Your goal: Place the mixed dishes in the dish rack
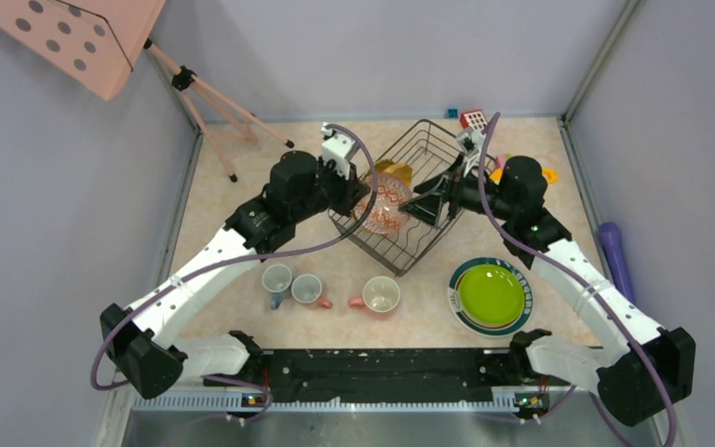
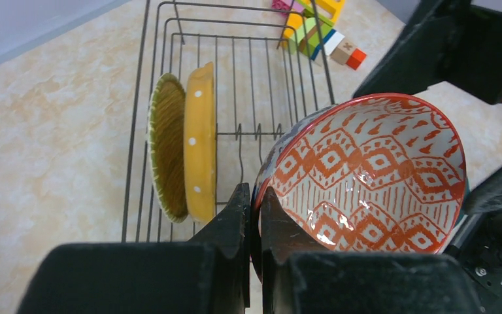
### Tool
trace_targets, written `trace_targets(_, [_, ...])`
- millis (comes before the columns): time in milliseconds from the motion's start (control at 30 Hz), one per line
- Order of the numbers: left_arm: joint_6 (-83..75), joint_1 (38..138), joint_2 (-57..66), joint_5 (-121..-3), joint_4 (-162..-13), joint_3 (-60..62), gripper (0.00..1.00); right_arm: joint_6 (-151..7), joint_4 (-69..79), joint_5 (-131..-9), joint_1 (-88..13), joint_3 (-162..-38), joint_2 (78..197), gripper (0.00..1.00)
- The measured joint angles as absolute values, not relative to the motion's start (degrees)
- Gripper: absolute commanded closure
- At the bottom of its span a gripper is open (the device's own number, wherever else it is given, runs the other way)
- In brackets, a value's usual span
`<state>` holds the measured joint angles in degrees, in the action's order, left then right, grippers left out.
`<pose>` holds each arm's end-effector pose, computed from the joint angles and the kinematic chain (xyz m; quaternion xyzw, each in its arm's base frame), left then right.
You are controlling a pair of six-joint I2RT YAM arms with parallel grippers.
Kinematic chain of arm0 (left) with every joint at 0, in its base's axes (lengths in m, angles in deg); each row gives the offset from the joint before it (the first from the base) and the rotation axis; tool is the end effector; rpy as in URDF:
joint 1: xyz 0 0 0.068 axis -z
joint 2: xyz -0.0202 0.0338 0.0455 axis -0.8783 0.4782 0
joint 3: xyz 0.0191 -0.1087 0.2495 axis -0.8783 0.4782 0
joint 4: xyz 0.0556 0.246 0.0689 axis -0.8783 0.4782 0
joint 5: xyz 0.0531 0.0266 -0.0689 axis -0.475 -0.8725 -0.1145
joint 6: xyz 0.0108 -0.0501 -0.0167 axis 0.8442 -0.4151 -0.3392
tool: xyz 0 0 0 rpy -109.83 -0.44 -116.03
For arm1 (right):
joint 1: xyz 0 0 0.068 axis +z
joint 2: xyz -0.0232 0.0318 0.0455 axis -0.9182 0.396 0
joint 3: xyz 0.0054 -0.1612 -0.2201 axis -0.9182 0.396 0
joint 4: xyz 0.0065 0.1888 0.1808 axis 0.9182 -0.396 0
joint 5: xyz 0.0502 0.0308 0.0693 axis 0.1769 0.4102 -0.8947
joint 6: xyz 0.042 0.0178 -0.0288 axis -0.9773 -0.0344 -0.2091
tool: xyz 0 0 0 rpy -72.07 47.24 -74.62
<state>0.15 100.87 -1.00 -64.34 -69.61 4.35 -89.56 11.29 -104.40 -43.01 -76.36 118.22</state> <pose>0.2142 -0.1807 0.3838 0.2507 0.7642 -0.2719 0.5284 0.2166 0.1210 0.3563 -0.2415 0.6839 0.5001 0.4732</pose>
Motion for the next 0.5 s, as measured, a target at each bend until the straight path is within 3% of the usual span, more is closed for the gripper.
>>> trace_targets(167, [-2.4,99.2,-0.8,-57.7,-71.5,4.4,1.0,-90.3,11.9,-104.9,-42.9,-76.3,118.4,0.02])
trace_targets(300, [-10.7,91.2,0.9,-46.4,-77.2,4.4,1.0,-92.2,13.9,-104.8,-42.9,-76.2,117.3,0.01])
trace_targets(500, [-20.4,86.8,3.6,-35.9,-85.0,4.4,1.0,-100.1,24.1,-106.9,-42.9,-75.4,116.8,0.01])
